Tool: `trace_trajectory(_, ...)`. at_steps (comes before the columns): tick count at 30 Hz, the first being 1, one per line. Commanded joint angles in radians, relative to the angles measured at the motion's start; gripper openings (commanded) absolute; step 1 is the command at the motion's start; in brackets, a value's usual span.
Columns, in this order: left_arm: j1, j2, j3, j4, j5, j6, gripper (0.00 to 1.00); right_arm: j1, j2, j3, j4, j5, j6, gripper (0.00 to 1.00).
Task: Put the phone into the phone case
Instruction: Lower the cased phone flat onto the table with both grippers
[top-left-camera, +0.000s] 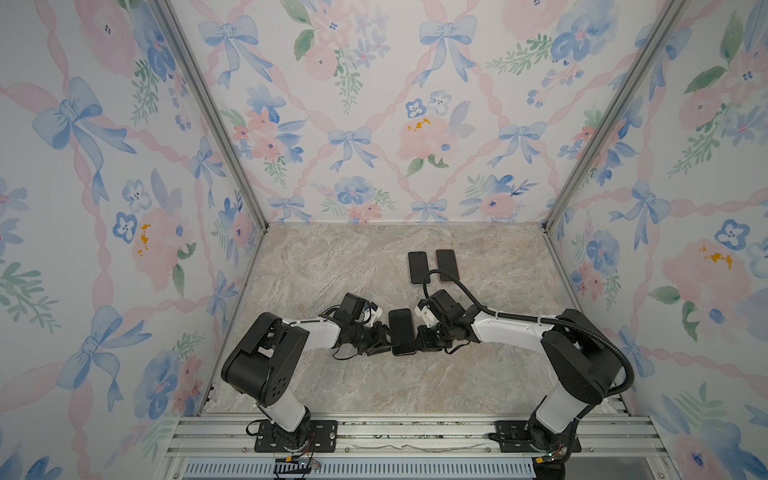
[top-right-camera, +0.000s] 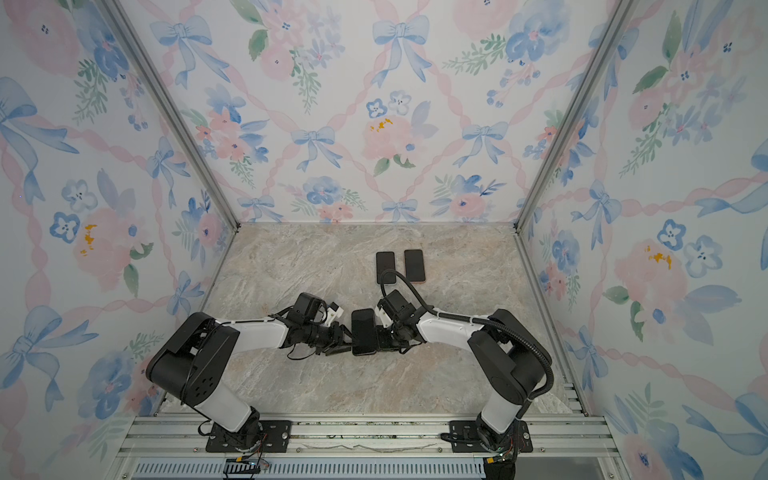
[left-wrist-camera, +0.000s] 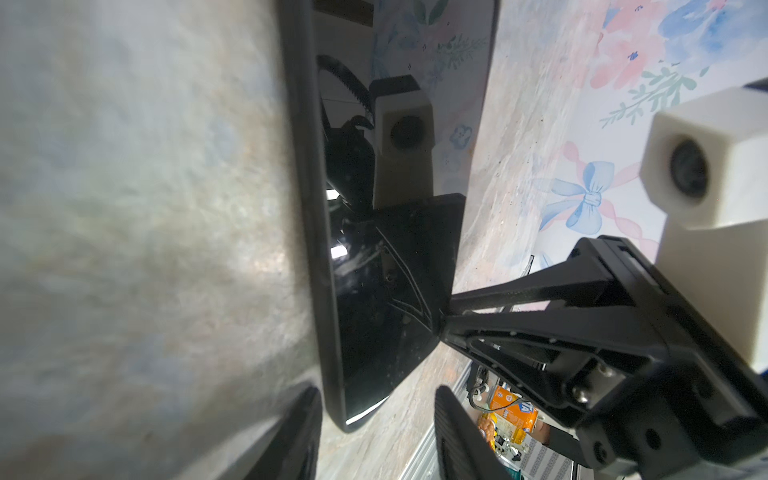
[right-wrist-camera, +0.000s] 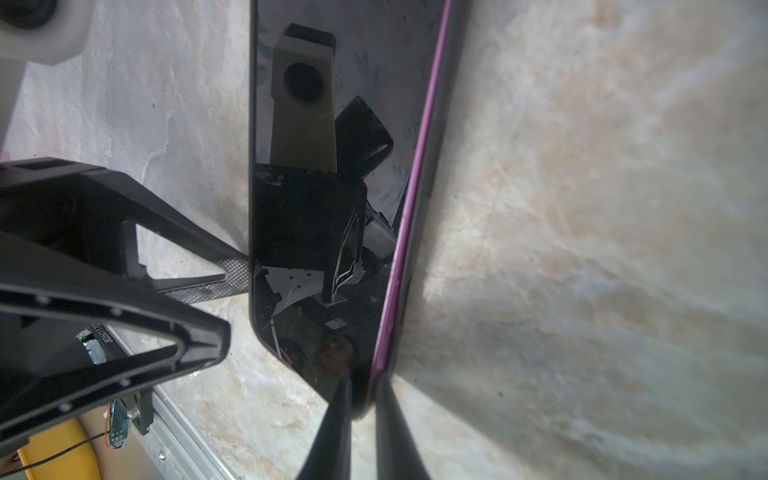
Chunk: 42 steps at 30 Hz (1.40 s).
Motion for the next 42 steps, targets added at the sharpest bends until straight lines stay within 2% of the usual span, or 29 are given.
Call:
trace_trajectory(1,-0.01,0.044,-0.037,-0.03,-0.038,-0.01,0.45,0.031,0.039,-0.003,-0.004,-0.002,0.007,0.13)
trace_trajectory(13,-0.02,0.046,-0.054,0.032,-0.012,-0.035,0.42,0.106,0.154,-0.035,0.02,0.066,0.087,0.07)
trace_trajectory(20,-0.016,0.035,-0.058,0.032,-0.01,-0.029,0.42,0.13,0.17,-0.008,-0.077,0.18,0.074,0.07)
trace_trajectory(24,-0.013,0.021,-0.064,0.028,-0.018,-0.031,0.42,0.132,0.16,0.026,-0.126,0.172,0.063,0.07)
trace_trajectory(29,-0.006,-0.019,-0.047,-0.085,-0.102,0.007,0.42,0.124,-0.035,0.104,-0.276,0.266,0.009,0.2)
trace_trajectory(32,-0.003,-0.027,-0.032,-0.124,-0.143,0.021,0.43,0.079,-0.043,0.094,-0.245,0.256,-0.002,0.26)
trace_trajectory(35,-0.006,-0.006,-0.026,-0.124,-0.139,0.024,0.43,0.055,-0.015,0.093,-0.215,0.235,-0.003,0.36)
trace_trajectory(42,-0.027,0.021,-0.008,-0.123,-0.142,0.028,0.42,0.071,0.053,0.109,-0.18,0.21,0.011,0.37)
